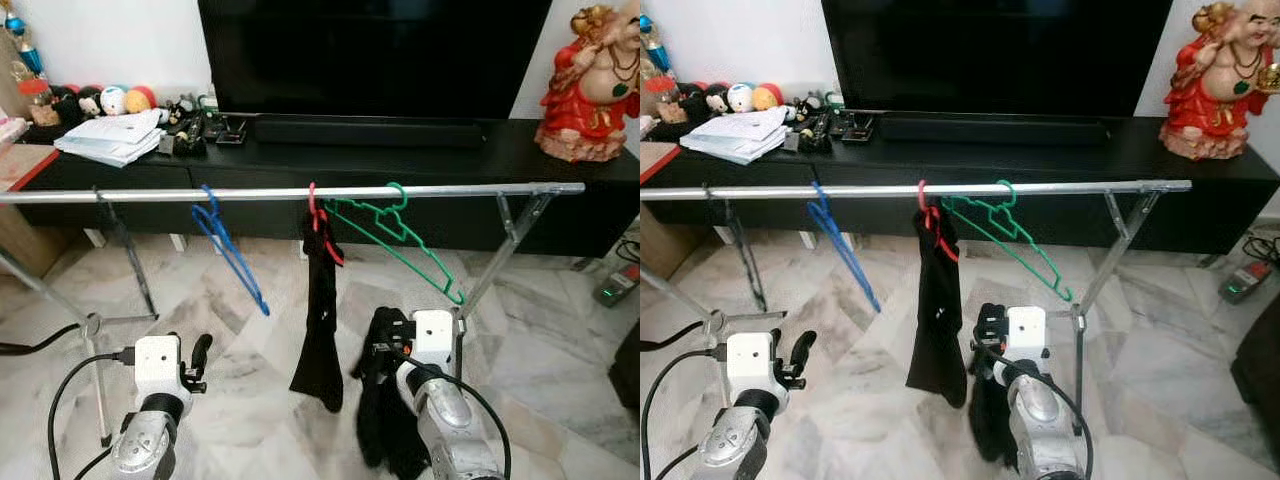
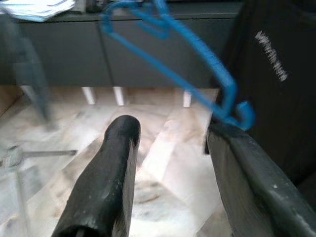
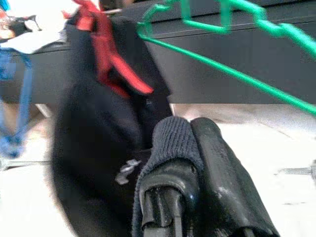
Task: Hang hanger
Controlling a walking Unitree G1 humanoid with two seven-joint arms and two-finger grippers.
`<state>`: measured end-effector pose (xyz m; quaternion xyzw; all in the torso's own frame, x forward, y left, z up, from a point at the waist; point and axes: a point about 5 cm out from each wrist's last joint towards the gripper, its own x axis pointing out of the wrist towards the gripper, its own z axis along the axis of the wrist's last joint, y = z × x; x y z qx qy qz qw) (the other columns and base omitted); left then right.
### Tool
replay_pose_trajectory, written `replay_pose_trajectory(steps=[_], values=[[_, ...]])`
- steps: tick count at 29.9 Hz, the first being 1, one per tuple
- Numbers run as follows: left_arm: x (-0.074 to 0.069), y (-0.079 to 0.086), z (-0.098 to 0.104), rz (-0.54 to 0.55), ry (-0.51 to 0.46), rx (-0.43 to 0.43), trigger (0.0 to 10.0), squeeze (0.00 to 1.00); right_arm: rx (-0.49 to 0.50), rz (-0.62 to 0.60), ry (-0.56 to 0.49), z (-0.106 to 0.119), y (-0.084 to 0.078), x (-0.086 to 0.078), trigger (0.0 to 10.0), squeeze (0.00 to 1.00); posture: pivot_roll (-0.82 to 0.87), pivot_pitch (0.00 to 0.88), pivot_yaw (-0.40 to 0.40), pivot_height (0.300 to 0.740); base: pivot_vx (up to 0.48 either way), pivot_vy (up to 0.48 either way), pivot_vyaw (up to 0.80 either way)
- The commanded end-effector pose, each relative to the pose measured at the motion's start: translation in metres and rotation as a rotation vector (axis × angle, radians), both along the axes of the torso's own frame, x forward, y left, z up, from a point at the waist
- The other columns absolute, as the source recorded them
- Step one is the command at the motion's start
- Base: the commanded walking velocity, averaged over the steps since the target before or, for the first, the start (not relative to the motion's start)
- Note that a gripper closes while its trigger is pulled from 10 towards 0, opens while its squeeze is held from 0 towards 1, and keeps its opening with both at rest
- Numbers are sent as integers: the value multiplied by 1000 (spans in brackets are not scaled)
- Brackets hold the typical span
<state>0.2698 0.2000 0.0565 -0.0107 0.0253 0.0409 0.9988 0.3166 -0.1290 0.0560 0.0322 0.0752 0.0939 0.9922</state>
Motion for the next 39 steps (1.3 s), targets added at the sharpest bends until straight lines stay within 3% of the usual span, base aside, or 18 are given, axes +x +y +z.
replay_pose_trajectory(steps=[1,12,19,27,32,33,34,39], values=[[1,2,3,1,-8,17,10000,0,0,-2,-24,4,-1,2,10000,0,66,80,28,740,401,0,0],[0,4,6,10,-24,31,10000,0,-12,9,-15,0,1,0,10000,0,65,79,27,740,401,0,0],[-3,4,15,8,-70,20,10000,0,-18,12,-16,-2,1,-1,10000,0,62,74,32,740,0,0,0],[-8,5,20,33,-60,-29,10000,0,-30,23,-10,-5,3,-4,10000,0,66,69,32,740,0,0,0],[-3,4,20,45,-6,-108,10000,0,-39,31,-9,-5,4,-3,10000,0,67,74,32,740,0,0,0],[1,1,21,34,12,-131,10000,906,-42,34,-9,-5,4,-3,10000,0,67,74,32,740,0,0,0],[4,-1,22,27,13,-148,10000,1000,-51,41,-5,-5,4,-3,10000,0,71,78,30,740,0,0,0],[14,-4,25,11,25,-137,10000,1000,-68,56,4,-8,7,-4,10000,0,69,84,31,740,0,0,0]])
